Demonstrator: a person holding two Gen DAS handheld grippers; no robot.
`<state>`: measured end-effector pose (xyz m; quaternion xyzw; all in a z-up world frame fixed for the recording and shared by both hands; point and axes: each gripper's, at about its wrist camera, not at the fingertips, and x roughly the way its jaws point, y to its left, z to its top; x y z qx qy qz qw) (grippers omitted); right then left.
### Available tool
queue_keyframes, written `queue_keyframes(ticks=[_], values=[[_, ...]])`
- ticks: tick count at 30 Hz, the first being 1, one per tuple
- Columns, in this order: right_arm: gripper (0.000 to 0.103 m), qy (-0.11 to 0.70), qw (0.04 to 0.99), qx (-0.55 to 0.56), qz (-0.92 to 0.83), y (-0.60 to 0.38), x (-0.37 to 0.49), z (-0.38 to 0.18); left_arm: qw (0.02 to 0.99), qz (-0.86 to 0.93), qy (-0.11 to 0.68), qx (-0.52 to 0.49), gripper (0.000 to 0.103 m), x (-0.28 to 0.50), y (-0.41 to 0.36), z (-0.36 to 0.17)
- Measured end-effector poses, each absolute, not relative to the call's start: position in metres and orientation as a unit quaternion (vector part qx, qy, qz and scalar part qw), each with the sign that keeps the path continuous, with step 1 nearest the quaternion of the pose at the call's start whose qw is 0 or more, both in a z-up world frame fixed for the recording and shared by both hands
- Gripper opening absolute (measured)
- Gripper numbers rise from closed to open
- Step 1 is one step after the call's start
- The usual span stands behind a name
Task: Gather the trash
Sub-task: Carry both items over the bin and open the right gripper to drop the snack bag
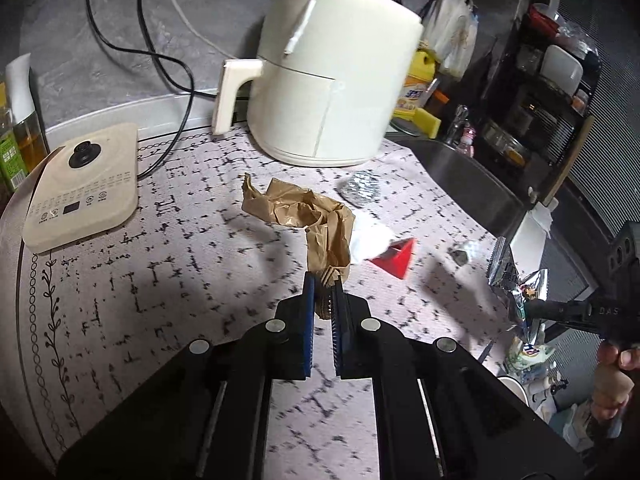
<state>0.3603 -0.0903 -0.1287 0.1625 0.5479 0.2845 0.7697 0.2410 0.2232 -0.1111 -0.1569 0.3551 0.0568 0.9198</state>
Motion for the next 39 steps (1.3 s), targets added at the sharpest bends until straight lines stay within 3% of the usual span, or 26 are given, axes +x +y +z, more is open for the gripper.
queue_keyframes(ticks=[17, 39], values=[[0.003, 0.539, 0.784, 0.2, 0.235, -0.246, 0.317, -0.127, 0.921, -0.001, 0.366, -0.133, 0.008, 0.23, 0.084, -0.107], [0.004, 0.595, 0.761, 0.231, 0.114, -0.419, 0.247, -0.219, 0.889, -0.095, 0.432, -0.122, 0.008, 0.216, -0.079, -0.166]])
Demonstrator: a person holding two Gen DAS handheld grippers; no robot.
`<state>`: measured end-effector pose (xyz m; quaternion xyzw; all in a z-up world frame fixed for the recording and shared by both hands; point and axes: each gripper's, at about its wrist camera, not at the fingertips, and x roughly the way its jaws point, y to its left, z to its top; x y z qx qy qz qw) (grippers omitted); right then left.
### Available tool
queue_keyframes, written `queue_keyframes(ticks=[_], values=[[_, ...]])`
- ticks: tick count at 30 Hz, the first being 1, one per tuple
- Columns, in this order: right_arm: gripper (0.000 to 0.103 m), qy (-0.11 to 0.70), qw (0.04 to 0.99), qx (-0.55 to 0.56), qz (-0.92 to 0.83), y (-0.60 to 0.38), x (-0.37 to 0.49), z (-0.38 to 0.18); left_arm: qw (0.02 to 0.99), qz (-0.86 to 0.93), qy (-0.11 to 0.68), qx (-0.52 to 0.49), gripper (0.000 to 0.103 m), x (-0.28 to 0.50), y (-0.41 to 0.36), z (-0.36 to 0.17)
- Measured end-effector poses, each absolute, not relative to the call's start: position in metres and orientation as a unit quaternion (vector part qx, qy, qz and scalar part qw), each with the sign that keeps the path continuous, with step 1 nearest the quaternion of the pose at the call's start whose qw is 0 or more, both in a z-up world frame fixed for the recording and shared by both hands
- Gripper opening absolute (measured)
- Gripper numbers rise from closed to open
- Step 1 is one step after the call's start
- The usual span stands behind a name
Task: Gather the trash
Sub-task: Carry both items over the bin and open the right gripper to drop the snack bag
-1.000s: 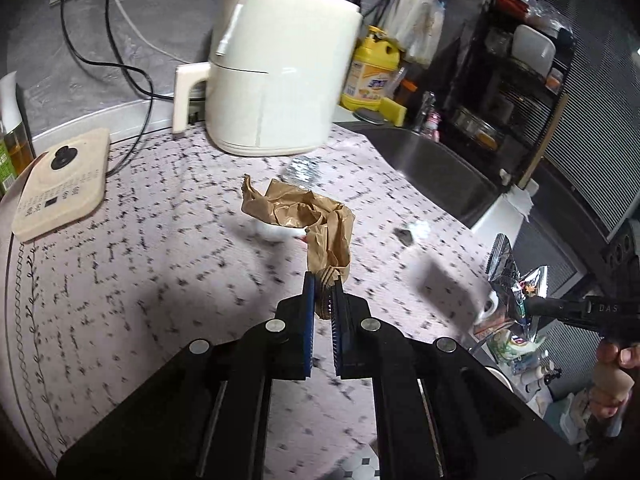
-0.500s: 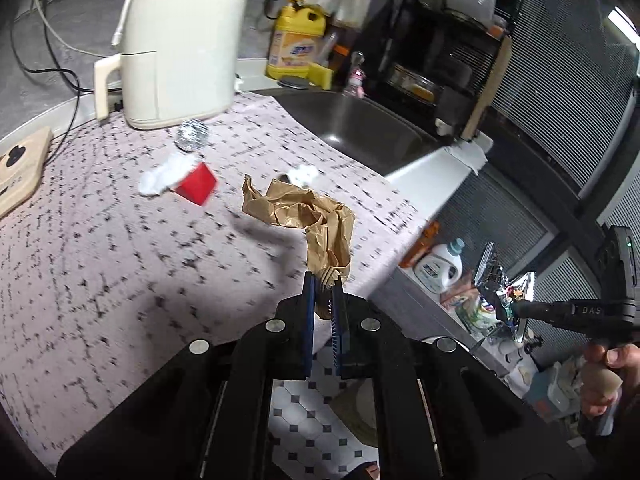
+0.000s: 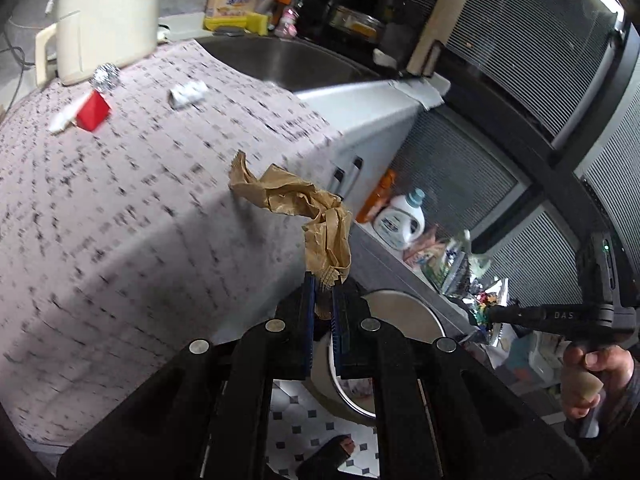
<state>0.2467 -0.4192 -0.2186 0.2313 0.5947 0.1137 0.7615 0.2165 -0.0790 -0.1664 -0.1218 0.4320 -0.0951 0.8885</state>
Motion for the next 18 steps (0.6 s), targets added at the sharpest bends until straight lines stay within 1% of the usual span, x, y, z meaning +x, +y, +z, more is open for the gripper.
queue_keyframes(ticks=[7, 11, 14, 18], values=[[0.004, 0.609, 0.745, 0.255, 0.093, -0.434, 0.235, -0.253, 0.87, -0.13, 0.464, -0.105, 0.008, 0.209, -0.119, -0.186], [0.004, 0.618, 0.734, 0.271, 0.074, -0.433, 0.23, -0.275, 0.862, -0.142, 0.479, -0.092, 0.008, 0.213, -0.127, -0.19], [0.007, 0.628, 0.723, 0.283, 0.054, -0.43, 0.227, -0.297, 0.856, -0.149, 0.49, -0.072, 0.008, 0.217, -0.132, -0.192], [0.007, 0.655, 0.695, 0.295, 0.034, -0.425, 0.22, -0.332, 0.851, -0.156, 0.499, -0.054, 0.008, 0.223, -0.13, -0.192]])
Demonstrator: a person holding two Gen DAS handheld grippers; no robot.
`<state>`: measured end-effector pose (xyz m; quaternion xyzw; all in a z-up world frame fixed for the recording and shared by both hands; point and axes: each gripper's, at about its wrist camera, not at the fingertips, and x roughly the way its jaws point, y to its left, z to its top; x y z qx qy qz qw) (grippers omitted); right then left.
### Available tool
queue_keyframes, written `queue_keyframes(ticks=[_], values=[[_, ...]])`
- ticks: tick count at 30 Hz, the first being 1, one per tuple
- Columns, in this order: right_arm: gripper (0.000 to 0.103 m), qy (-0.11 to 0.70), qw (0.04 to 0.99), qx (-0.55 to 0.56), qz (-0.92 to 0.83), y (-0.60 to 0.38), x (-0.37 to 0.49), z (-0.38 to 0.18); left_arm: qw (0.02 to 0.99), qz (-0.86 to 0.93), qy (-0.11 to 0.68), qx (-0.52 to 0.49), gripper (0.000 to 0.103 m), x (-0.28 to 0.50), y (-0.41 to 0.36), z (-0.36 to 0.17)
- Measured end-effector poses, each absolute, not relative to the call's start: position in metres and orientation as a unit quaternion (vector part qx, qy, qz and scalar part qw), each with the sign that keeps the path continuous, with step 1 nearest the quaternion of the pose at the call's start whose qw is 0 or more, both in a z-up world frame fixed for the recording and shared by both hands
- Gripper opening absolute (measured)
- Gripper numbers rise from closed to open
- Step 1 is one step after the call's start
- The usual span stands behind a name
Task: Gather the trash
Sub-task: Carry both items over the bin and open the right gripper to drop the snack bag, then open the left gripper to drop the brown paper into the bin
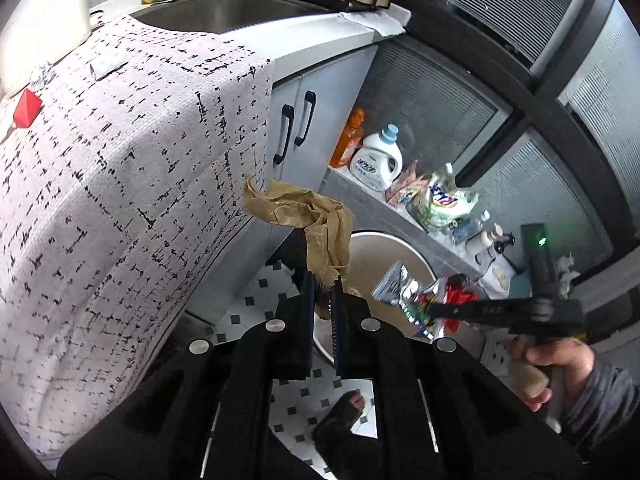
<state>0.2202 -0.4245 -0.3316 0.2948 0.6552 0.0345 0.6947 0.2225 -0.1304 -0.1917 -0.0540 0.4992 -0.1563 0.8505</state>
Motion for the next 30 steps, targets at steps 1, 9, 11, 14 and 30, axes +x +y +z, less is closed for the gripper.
queue_keyframes(ticks=[1, 9, 11, 14, 30], values=[[0.007, 0.664, 0.686, 0.296, 0.033, -0.422, 0.218, -0.34, 0.849, -0.159, 0.501, -0.05, 0.008, 0.224, -0.13, -0.192], [0.048, 0.665, 0.674, 0.323, 0.001, -0.431, 0.199, -0.354, 0.84, -0.188, 0.508, -0.026, 0.008, 0.234, -0.138, -0.193], [0.047, 0.661, 0.676, 0.326, -0.006, -0.437, 0.196, -0.349, 0.838, -0.197, 0.509, -0.022, 0.008, 0.236, -0.144, -0.194], [0.047, 0.65, 0.683, 0.332, -0.012, -0.448, 0.191, -0.337, 0.833, -0.212, 0.51, -0.02, 0.008, 0.238, -0.155, -0.196], [0.048, 0.597, 0.727, 0.331, -0.074, -0.539, 0.141, -0.265, 0.782, -0.269, 0.56, -0.038, 0.008, 0.226, -0.236, -0.253]])
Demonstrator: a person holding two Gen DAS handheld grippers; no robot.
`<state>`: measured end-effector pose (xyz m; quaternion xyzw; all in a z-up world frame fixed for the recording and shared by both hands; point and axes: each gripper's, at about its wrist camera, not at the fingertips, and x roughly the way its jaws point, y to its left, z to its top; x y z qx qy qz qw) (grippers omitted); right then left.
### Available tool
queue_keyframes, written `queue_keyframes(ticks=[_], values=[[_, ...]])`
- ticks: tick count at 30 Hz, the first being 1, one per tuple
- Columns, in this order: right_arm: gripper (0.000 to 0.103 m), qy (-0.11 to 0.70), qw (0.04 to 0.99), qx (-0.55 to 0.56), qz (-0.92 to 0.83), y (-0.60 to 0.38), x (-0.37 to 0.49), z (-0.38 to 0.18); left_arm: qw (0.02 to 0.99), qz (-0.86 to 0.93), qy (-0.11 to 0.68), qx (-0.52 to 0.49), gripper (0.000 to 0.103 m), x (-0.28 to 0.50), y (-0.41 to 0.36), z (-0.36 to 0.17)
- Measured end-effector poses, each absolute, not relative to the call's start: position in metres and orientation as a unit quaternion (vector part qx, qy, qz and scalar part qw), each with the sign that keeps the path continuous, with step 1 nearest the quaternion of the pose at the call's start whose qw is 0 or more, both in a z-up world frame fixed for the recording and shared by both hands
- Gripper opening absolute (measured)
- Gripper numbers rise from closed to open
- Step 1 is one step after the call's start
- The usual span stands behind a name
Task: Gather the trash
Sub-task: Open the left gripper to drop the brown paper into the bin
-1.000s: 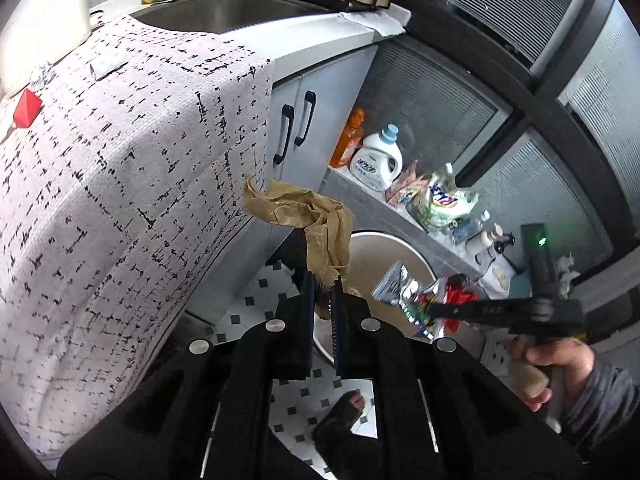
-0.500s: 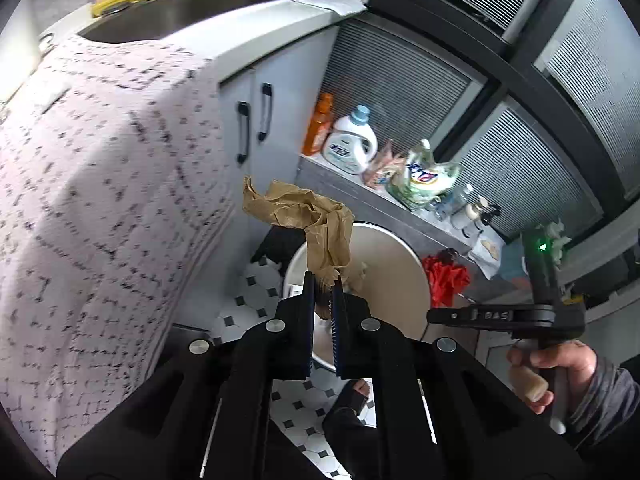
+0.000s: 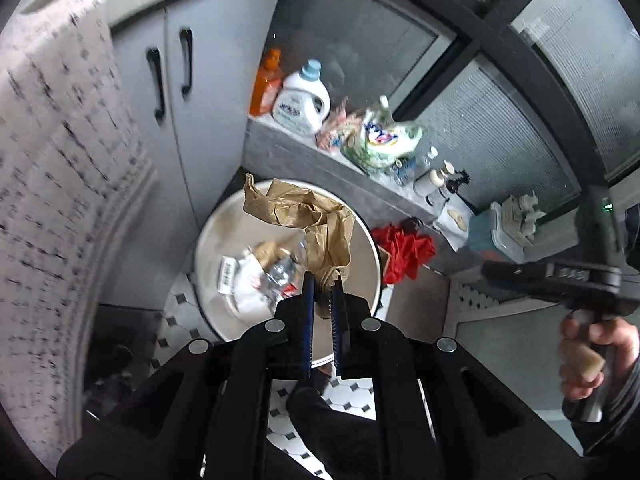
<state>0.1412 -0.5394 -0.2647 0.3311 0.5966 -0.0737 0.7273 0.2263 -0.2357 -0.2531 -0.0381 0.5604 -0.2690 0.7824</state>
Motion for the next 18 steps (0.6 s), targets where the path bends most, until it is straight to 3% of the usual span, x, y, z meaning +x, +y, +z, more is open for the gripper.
queue_keyframes(ticks=[6, 9, 10, 11, 18], values=[[0.048, 0.598, 0.734, 0.313, -0.08, -0.561, 0.13, -0.255, 0.763, -0.248, 0.595, -0.047, 0.012, 0.223, -0.248, -0.295], [0.048, 0.602, 0.735, 0.303, -0.079, -0.572, 0.128, -0.255, 0.765, -0.232, 0.598, -0.06, 0.038, 0.221, -0.247, -0.303], [0.048, 0.603, 0.735, 0.3, -0.078, -0.575, 0.128, -0.255, 0.768, -0.227, 0.595, -0.064, 0.052, 0.219, -0.245, -0.301], [0.048, 0.604, 0.735, 0.298, -0.078, -0.577, 0.128, -0.254, 0.773, -0.223, 0.59, -0.069, 0.057, 0.217, -0.243, -0.299], [0.054, 0.598, 0.744, 0.292, -0.057, -0.569, 0.148, -0.247, 0.792, -0.195, 0.573, -0.077, 0.072, 0.218, -0.219, -0.276]])
